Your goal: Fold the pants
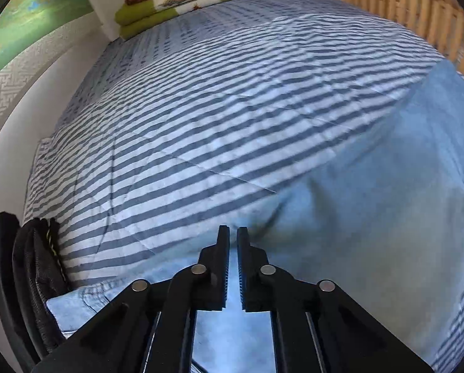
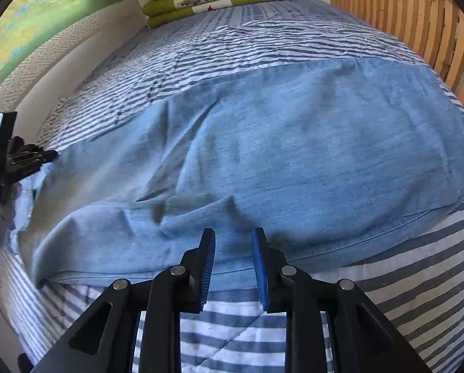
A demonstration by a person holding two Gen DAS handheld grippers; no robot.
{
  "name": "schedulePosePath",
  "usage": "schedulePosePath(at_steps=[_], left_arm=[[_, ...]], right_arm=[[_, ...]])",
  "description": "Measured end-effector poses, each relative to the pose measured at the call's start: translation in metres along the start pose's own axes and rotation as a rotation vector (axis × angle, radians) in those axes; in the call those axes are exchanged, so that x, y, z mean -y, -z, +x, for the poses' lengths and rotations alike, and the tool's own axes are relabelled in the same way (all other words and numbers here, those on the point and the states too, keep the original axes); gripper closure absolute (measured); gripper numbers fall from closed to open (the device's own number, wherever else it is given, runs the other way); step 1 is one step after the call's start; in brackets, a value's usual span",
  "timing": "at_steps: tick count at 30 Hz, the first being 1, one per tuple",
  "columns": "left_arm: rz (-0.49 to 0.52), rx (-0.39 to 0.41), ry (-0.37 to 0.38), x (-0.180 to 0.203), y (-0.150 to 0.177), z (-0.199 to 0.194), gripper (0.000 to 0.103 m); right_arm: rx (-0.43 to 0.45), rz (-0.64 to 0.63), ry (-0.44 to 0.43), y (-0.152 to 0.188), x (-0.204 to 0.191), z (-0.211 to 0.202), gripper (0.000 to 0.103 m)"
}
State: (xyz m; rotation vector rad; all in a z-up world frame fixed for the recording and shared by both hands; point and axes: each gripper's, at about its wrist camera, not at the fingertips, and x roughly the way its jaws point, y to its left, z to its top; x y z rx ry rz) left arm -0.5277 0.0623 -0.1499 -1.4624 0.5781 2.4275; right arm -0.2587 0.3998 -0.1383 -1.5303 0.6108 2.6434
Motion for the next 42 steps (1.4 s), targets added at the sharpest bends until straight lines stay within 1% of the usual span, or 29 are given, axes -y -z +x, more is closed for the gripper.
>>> schedulePosePath(at_steps=[1, 2, 3, 5, 7, 8, 10, 11, 13, 16, 18, 19, 20, 21, 22, 24, 26, 27, 28, 29, 30, 32, 33, 35, 37, 38, 39, 41, 42], left_arm=[[0.026, -0.02, 0.037, 0.01, 0.004, -0.003, 0.07], [0.045, -0.037, 0.047, 0.017, 0.007, -0.001, 0.045], [0.07, -0.043, 0.034, 0.024, 0.009, 0.001, 0.039], [0.132, -0.06, -0.047, 0.035, 0.01, 0.013, 0.04], [0.103, -0.076, -0.035, 0.033, 0.007, 0.024, 0.057], [0.086, -0.075, -0.031, 0.032, 0.007, 0.028, 0.082], [0.055, -0.074, -0.032, 0.031, 0.007, 0.031, 0.092], [0.063, -0.069, -0.051, 0.033, 0.006, 0.029, 0.1], [0.061, -0.04, -0.062, 0.029, 0.005, 0.019, 0.1], [-0.022, -0.011, -0.056, 0.001, -0.004, 0.01, 0.101], [-0.062, -0.001, -0.144, -0.015, -0.01, 0.011, 0.103], [-0.091, 0.0, -0.115, -0.022, -0.012, 0.011, 0.103], [-0.11, -0.001, -0.046, -0.027, -0.013, 0.01, 0.101], [-0.115, -0.008, -0.003, -0.03, -0.012, 0.009, 0.092], [-0.103, -0.005, -0.019, -0.029, -0.01, 0.006, 0.087], [-0.083, 0.002, -0.072, -0.032, 0.001, 0.003, 0.064], [-0.119, -0.043, -0.078, -0.045, 0.016, 0.008, 0.057], [-0.144, -0.089, -0.076, -0.052, 0.022, 0.016, 0.047], [-0.159, -0.111, -0.073, -0.055, 0.026, 0.02, 0.046], [-0.157, -0.101, -0.075, -0.055, 0.032, 0.023, 0.048], [-0.128, -0.086, -0.091, -0.05, 0.034, 0.026, 0.069], [-0.072, -0.071, -0.132, -0.035, 0.033, 0.031, 0.086], [-0.064, -0.067, -0.138, -0.031, 0.03, 0.029, 0.099], [-0.067, -0.052, -0.198, -0.03, 0.023, 0.03, 0.101], [-0.083, -0.053, -0.248, -0.038, 0.022, 0.028, 0.101], [-0.092, -0.061, -0.295, -0.043, 0.023, 0.026, 0.101], [-0.092, -0.051, -0.304, -0.046, 0.025, 0.02, 0.101], [-0.11, -0.013, -0.209, -0.046, 0.028, 0.001, 0.101], [-0.108, 0.014, -0.123, -0.037, 0.026, -0.009, 0.1]], right_arm=[[-0.022, 0.015, -0.072, 0.002, -0.003, 0.001, 0.081], [-0.034, 0.02, -0.104, 0.004, -0.006, 0.003, 0.081], [-0.043, 0.009, -0.138, 0.007, -0.013, 0.007, 0.081], [-0.062, -0.011, -0.174, 0.012, -0.03, 0.017, 0.08], [-0.064, -0.056, -0.203, 0.017, -0.053, 0.025, 0.08], [-0.053, -0.084, -0.198, 0.018, -0.063, 0.027, 0.08], [-0.039, -0.159, -0.158, 0.019, -0.083, 0.036, 0.078], [-0.07, -0.194, -0.095, 0.02, -0.088, 0.046, 0.077], [-0.106, -0.252, -0.02, 0.025, -0.094, 0.052, 0.081], [-0.121, -0.25, -0.021, 0.027, -0.091, 0.046, 0.083], [-0.121, -0.247, -0.022, 0.027, -0.091, 0.045, 0.083], [-0.121, -0.254, -0.016, 0.029, -0.092, 0.045, 0.083], [-0.121, -0.265, -0.007, 0.029, -0.094, 0.046, 0.083], [-0.123, -0.284, 0.002, 0.029, -0.097, 0.046, 0.083], [-0.127, -0.305, 0.012, 0.029, -0.098, 0.046, 0.083], [-0.135, -0.321, 0.021, 0.031, -0.099, 0.046, 0.083], [-0.135, -0.299, 0.009, 0.034, -0.093, 0.045, 0.083], [-0.133, -0.29, 0.003, 0.034, -0.092, 0.044, 0.083], [-0.132, -0.272, -0.008, 0.034, -0.09, 0.043, 0.083], [-0.129, -0.251, -0.028, 0.032, -0.088, 0.041, 0.083], [-0.111, -0.224, -0.079, 0.029, -0.086, 0.035, 0.08], [-0.048, -0.196, -0.15, 0.021, -0.086, 0.026, 0.08], [-0.013, -0.189, -0.161, 0.018, -0.087, 0.022, 0.08], [-0.017, -0.195, -0.109, 0.014, -0.089, 0.029, 0.08], [-0.141, -0.2, 0.024, 0.02, -0.081, 0.052, 0.082], [-0.105, -0.218, 0.017, 0.023, -0.08, 0.046, 0.085], [-0.149, -0.226, 0.015, 0.023, -0.078, 0.044, 0.085], [-0.119, -0.199, -0.037, 0.022, -0.072, 0.03, 0.085], [-0.091, -0.177, -0.059, 0.02, -0.069, 0.024, 0.084]])
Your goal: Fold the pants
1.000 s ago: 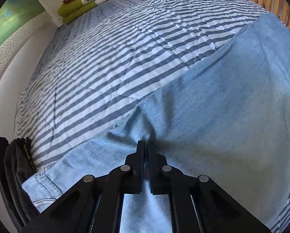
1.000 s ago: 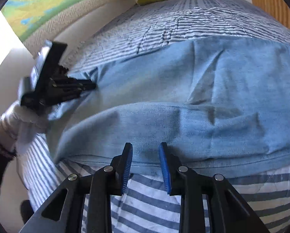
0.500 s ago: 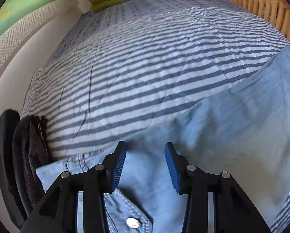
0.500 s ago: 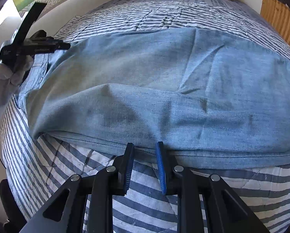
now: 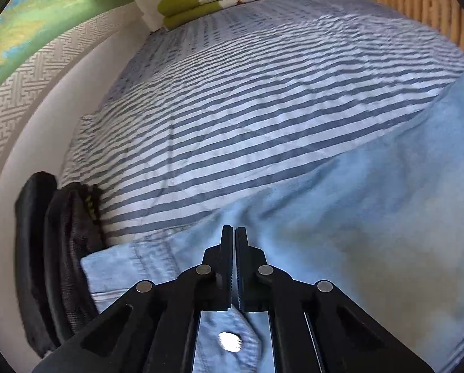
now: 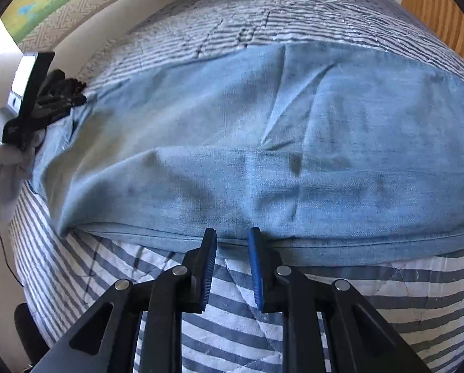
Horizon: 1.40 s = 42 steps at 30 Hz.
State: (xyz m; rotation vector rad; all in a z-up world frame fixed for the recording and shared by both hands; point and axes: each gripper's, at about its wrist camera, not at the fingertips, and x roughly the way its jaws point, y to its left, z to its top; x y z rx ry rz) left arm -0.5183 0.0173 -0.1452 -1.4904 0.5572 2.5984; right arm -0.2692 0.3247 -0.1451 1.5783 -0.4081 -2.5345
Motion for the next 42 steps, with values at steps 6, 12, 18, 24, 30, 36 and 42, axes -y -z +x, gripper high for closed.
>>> schedulePosePath(at_steps=[6, 12, 18, 24, 30, 36, 42], left_arm=[[0.14, 0.054, 0.112, 0.08, -0.034, -0.004, 0.046], [0.277, -0.027, 0.083, 0.139, -0.057, 0.036, 0.103], [0.198, 0.023, -0.104, 0.114, -0.07, 0.044, 0.103], [0.146, -0.043, 0.145, 0.089, -0.066, 0.043, 0.085], [0.182, -0.037, 0.311, 0.117, -0.074, 0.03, 0.041], [0.28, -0.059, 0.238, 0.153, -0.067, 0.044, 0.103], [0.117, -0.006, 0.049, 0.111, -0.095, 0.043, 0.103]], right_arm=[[0.061, 0.05, -0.07, -0.008, -0.005, 0.001, 0.083], [-0.009, 0.051, -0.059, -0.005, -0.001, 0.025, 0.083], [-0.05, -0.027, -0.025, 0.001, -0.005, 0.024, 0.086], [-0.033, 0.08, -0.042, 0.001, 0.004, 0.02, 0.086], [-0.03, 0.054, -0.014, -0.002, -0.006, 0.023, 0.084], [-0.038, 0.052, -0.025, -0.005, -0.004, 0.027, 0.084], [-0.048, 0.018, 0.004, -0.005, -0.005, 0.029, 0.09]])
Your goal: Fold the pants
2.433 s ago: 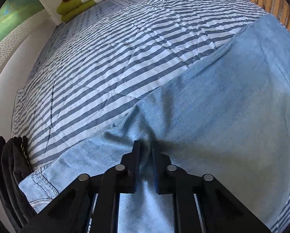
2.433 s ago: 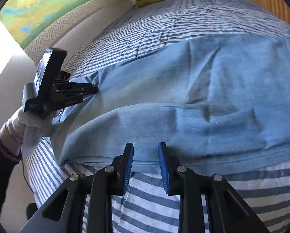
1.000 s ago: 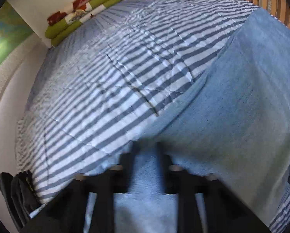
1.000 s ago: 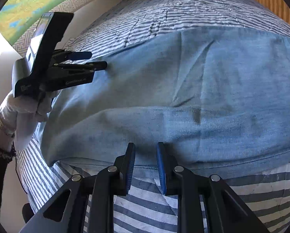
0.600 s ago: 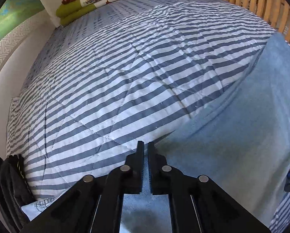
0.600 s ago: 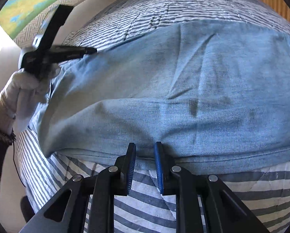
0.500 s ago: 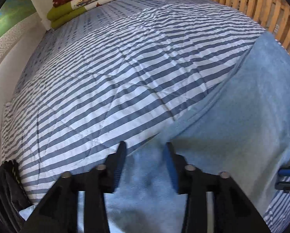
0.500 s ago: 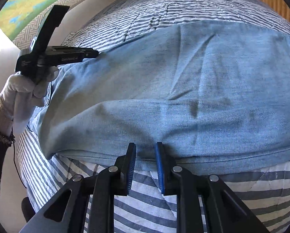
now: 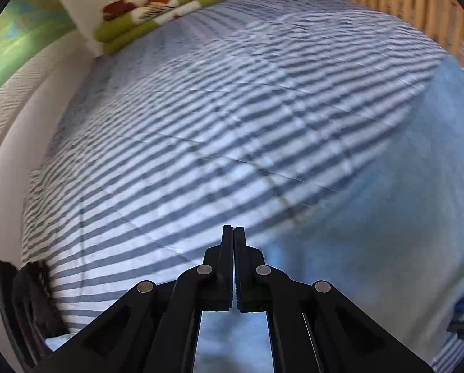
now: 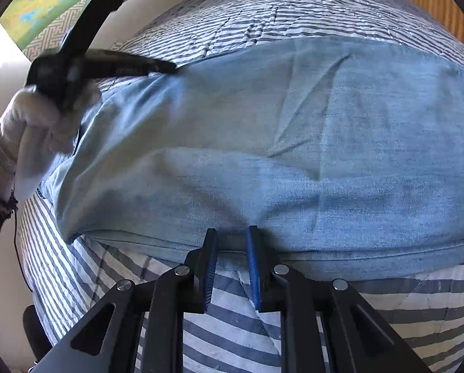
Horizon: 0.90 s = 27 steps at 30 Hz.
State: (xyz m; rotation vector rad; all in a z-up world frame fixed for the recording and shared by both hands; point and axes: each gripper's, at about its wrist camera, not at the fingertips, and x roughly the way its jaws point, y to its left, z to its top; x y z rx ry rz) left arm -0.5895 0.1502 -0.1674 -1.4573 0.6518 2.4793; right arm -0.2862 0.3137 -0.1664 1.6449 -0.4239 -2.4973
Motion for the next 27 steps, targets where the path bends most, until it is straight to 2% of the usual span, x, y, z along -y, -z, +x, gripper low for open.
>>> schedulePosePath(at_steps=[3, 5, 6, 9, 11, 13, 15, 18, 21, 24, 27], left_arm=[[-0.029, -0.043, 0.072, -0.018, 0.005, -0.005, 0.102], [-0.016, -0.003, 0.127, -0.018, 0.021, -0.028, 0.1], [0.003, 0.004, 0.165, -0.013, 0.03, -0.038, 0.099], [0.091, -0.033, 0.234, 0.016, 0.061, -0.056, 0.099], [0.112, -0.048, 0.272, 0.035, 0.08, -0.066, 0.099], [0.147, -0.018, 0.325, 0.059, 0.097, -0.084, 0.098], [0.228, 0.033, 0.332, 0.088, 0.112, -0.106, 0.098], [0.32, 0.046, 0.365, 0.122, 0.123, -0.119, 0.094], [0.412, 0.015, 0.298, 0.149, 0.127, -0.108, 0.094], [0.426, -0.042, 0.262, 0.155, 0.125, -0.085, 0.094], [0.414, -0.065, 0.286, 0.154, 0.122, -0.074, 0.096]], right_arm=[[-0.005, -0.003, 0.001, -0.001, -0.001, -0.001, 0.091], [0.007, 0.014, -0.012, -0.002, 0.001, -0.005, 0.091], [0.038, 0.009, -0.029, -0.003, -0.001, -0.011, 0.086], [0.104, -0.022, -0.049, -0.005, -0.011, -0.024, 0.086], [0.092, 0.003, -0.071, -0.007, -0.008, -0.024, 0.086], [0.079, 0.056, -0.085, -0.008, 0.004, -0.024, 0.086], [0.084, 0.09, -0.066, -0.009, 0.014, -0.026, 0.084], [0.074, 0.178, -0.053, -0.008, 0.036, -0.029, 0.084], [0.073, 0.264, -0.079, -0.006, 0.055, -0.033, 0.084], [0.084, 0.283, -0.062, -0.009, 0.063, -0.035, 0.084], [0.077, 0.288, -0.071, -0.009, 0.068, -0.034, 0.084]])
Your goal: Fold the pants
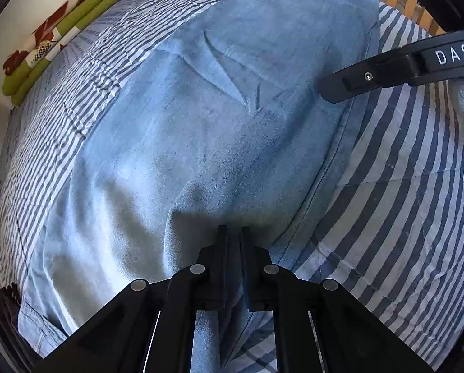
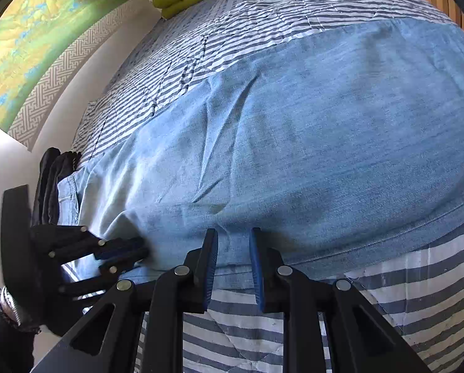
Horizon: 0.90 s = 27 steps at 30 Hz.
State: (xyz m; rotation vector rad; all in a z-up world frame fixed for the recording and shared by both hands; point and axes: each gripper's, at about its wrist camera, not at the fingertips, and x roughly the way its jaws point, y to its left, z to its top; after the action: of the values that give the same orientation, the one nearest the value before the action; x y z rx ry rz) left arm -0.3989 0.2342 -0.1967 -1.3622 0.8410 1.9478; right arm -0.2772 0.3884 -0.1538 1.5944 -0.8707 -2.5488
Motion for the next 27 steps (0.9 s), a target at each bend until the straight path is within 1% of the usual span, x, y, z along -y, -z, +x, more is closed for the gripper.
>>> schedulePosePath(at_steps=[1, 2, 3, 6, 7, 8, 9, 11, 12, 13, 14, 15, 19, 20, 21, 22, 24, 25, 27], left_arm=[[0.003, 0.0, 0.004, 0.0, -0.001, 0.003, 0.096], [0.007, 0.004, 0.008, 0.001, 0.001, 0.003, 0.098], [0.014, 0.013, 0.014, 0.002, 0.003, 0.004, 0.103], [0.01, 0.017, 0.005, 0.005, 0.005, 0.002, 0.103], [-0.009, 0.018, 0.017, 0.004, 0.005, 0.0, 0.103], [-0.025, 0.023, 0.046, 0.002, 0.005, -0.002, 0.103], [-0.039, 0.029, 0.053, 0.001, 0.007, -0.005, 0.103], [-0.022, 0.047, 0.015, 0.003, 0.009, -0.012, 0.103], [-0.003, 0.039, 0.007, 0.006, 0.01, -0.014, 0.101], [0.016, 0.024, 0.007, 0.009, 0.01, -0.013, 0.095], [0.03, 0.011, -0.015, 0.011, 0.01, -0.011, 0.078], [0.039, 0.01, -0.055, 0.012, 0.01, -0.01, 0.071], [0.039, 0.005, -0.068, 0.011, 0.008, -0.005, 0.068], [0.058, 0.008, -0.064, 0.012, 0.009, -0.005, 0.074], [0.078, 0.012, -0.039, 0.014, 0.011, -0.005, 0.093], [0.076, 0.006, -0.005, 0.016, 0.012, -0.004, 0.103], [0.084, 0.011, -0.027, 0.021, 0.014, -0.004, 0.103], [0.073, 0.008, -0.015, 0.021, 0.015, -0.006, 0.103], [0.036, 0.004, 0.038, 0.017, 0.017, -0.013, 0.103]], right_arm=[[-0.005, 0.003, 0.003, 0.003, 0.003, -0.001, 0.084], [-0.009, 0.009, 0.003, 0.003, 0.006, -0.001, 0.084], [-0.015, 0.022, 0.003, 0.002, 0.009, 0.001, 0.084], [-0.014, 0.041, -0.01, 0.0, 0.011, 0.002, 0.084], [-0.011, 0.04, -0.008, 0.0, 0.01, 0.002, 0.084], [-0.008, 0.038, -0.006, 0.0, 0.009, 0.001, 0.084], [-0.006, 0.035, -0.007, 0.001, 0.008, 0.0, 0.084], [-0.006, 0.037, -0.011, 0.002, 0.008, -0.001, 0.084], [-0.008, 0.04, -0.017, 0.002, 0.008, -0.001, 0.084], [-0.011, 0.042, -0.021, 0.002, 0.009, -0.001, 0.084], [-0.012, 0.042, -0.02, 0.002, 0.008, -0.001, 0.084], [-0.01, 0.039, -0.021, 0.002, 0.009, -0.001, 0.084], [-0.005, 0.011, -0.023, 0.003, 0.003, -0.003, 0.084], [-0.003, 0.005, -0.018, 0.003, 0.003, -0.004, 0.084], [-0.002, 0.005, -0.017, 0.003, 0.003, -0.004, 0.084], [-0.003, 0.01, -0.017, 0.003, 0.005, -0.005, 0.084], [-0.003, 0.023, -0.014, 0.002, 0.01, -0.004, 0.084], [-0.002, 0.029, -0.013, 0.001, 0.011, -0.005, 0.084], [0.005, 0.039, -0.021, 0.0, 0.013, -0.007, 0.084]])
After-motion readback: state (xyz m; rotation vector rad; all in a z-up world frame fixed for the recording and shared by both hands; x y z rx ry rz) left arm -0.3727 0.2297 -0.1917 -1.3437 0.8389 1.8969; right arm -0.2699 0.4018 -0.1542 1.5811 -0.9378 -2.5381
